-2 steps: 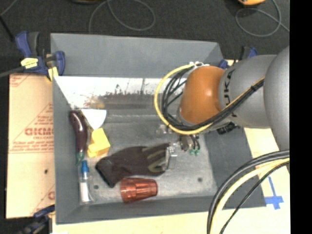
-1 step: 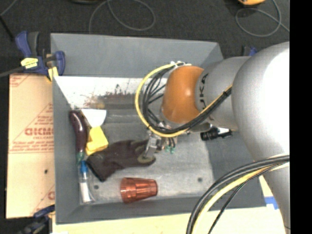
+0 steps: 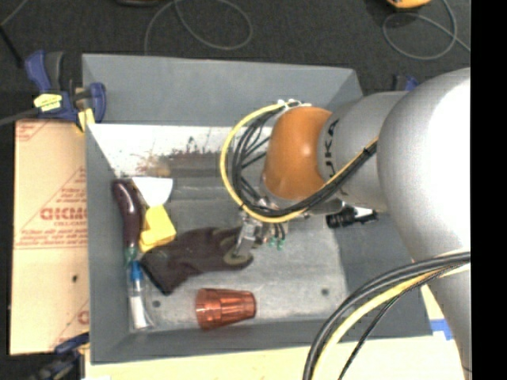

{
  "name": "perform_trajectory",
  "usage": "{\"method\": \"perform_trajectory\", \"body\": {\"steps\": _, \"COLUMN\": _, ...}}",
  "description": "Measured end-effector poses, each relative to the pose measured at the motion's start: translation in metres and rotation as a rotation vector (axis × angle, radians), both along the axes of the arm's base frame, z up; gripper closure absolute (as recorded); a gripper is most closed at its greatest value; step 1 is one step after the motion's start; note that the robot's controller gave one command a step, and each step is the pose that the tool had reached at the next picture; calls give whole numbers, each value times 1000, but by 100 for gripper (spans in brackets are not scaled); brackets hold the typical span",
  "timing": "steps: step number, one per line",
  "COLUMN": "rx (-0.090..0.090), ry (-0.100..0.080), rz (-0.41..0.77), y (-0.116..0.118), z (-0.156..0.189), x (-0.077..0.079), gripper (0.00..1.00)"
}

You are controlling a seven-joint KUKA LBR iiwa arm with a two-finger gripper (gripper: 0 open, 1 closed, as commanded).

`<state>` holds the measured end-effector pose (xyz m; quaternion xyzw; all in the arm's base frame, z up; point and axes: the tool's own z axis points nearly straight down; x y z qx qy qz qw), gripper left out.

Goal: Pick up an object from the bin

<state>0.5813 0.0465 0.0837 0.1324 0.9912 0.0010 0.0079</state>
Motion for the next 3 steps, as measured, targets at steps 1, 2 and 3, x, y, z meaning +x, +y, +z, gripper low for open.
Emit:
{"method": "perform_trajectory", "body": {"steps": 1, "rx": 0, "ry": -2, "rz": 4, "y": 3, "z": 113, "x": -4, "gripper": 100}}
{"method": "perform_trajectory", "body": {"steps": 2, "rx": -1, "ry": -2, "rz": 4, "y": 3, "z": 113, "x": -4, "gripper": 100}}
{"method": "perform_trajectory", "body": {"steps": 3, "rx": -1, "ry": 4, "rz": 2, "y": 3, "z": 118, "x": -6, "gripper": 100}}
